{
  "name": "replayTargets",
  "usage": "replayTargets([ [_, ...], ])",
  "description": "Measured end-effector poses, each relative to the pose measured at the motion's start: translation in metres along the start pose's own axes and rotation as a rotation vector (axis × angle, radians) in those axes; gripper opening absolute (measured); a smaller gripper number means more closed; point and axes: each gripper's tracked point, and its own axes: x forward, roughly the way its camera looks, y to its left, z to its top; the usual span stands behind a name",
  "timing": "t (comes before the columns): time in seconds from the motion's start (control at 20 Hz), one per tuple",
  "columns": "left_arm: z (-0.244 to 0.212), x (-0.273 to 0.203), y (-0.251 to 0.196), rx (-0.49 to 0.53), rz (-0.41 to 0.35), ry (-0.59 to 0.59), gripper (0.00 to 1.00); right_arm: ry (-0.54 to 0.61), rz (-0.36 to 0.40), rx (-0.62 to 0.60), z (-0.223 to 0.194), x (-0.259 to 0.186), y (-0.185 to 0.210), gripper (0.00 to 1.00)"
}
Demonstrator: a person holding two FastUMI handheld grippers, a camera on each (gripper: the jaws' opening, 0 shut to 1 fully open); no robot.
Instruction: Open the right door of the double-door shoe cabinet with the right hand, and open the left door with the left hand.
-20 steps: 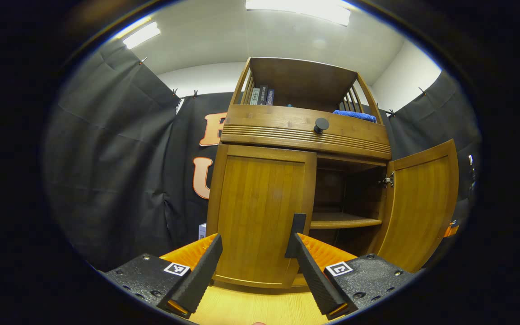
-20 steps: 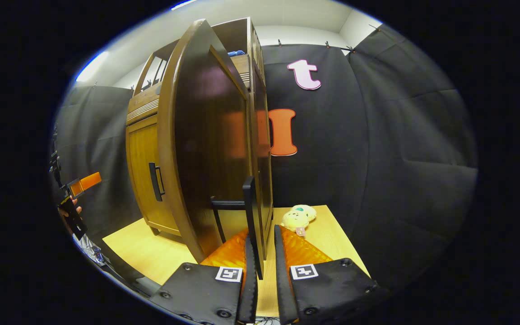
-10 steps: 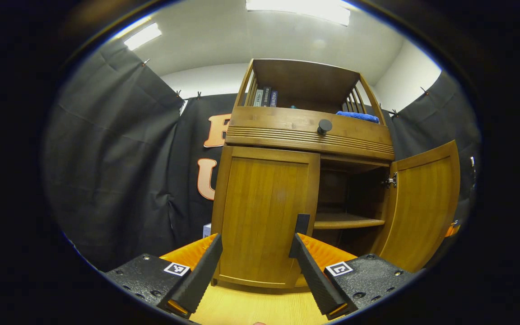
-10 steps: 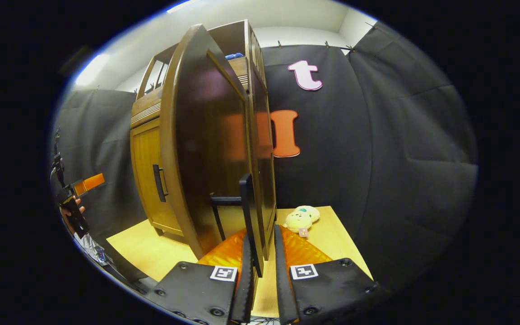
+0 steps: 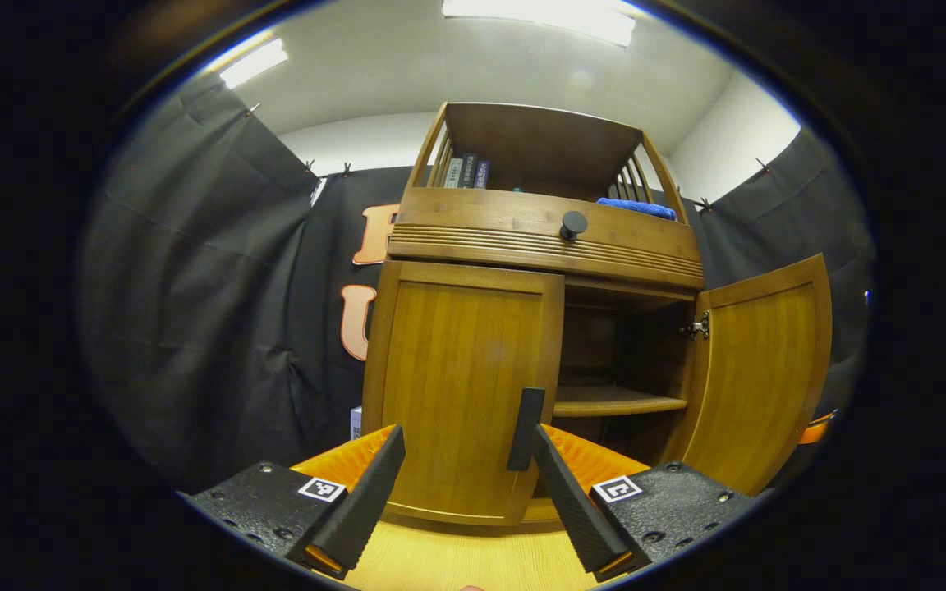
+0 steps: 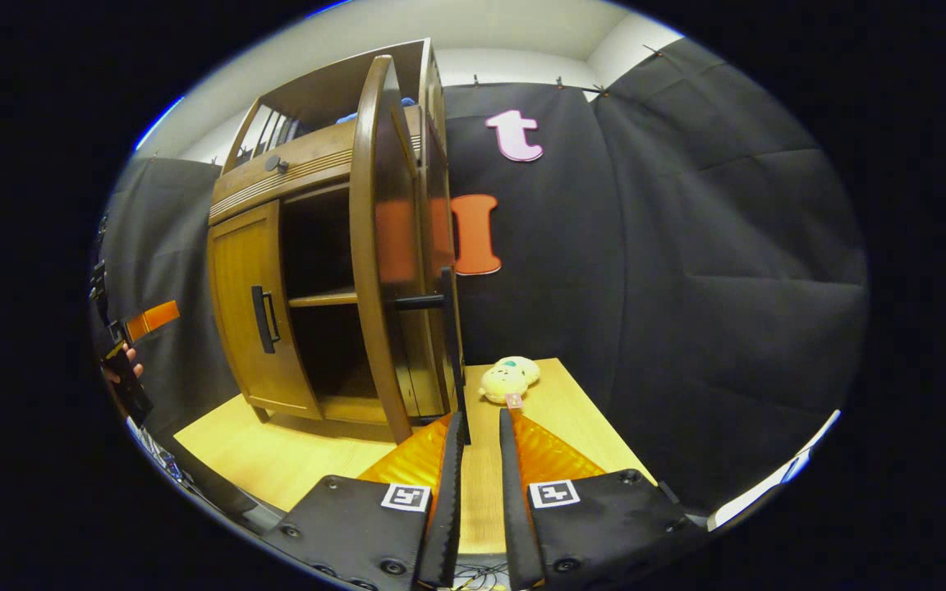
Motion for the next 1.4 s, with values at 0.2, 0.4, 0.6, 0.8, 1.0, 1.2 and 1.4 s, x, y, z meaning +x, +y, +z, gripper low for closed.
replayTargets([
  [0.2, -0.019, 0.023, -0.019, -0.031, -0.063, 0.043, 0.92, -0.066, -0.087, -0.015, 0.013, -0.032, 0.018, 0.31],
  [0.4, -0.026, 0.068, -0.031, -0.026, -0.103, 0.066, 0.92, -0.102, -0.125, -0.04, 0.021, -0.052, 0.041, 0.38],
  [0.6, -0.04, 0.109, -0.043, -0.007, -0.115, 0.064, 0.91, -0.14, -0.135, -0.005, 0.033, -0.049, 0.053, 0.63],
  [0.8, -0.063, 0.139, -0.043, 0.027, -0.113, 0.088, 0.93, -0.143, -0.124, 0.057, 0.032, -0.046, 0.061, 0.94],
  [1.0, -0.093, 0.166, -0.039, 0.008, -0.098, 0.148, 0.91, -0.133, -0.135, 0.028, 0.03, -0.048, 0.065, 0.88],
  [1.2, -0.102, 0.177, -0.046, -0.023, -0.126, 0.161, 0.89, -0.13, -0.127, 0.008, 0.032, -0.047, 0.074, 0.88],
  [1.4, -0.105, 0.184, -0.054, -0.016, -0.141, 0.157, 0.71, -0.132, -0.101, -0.026, 0.036, -0.041, 0.085, 0.88],
])
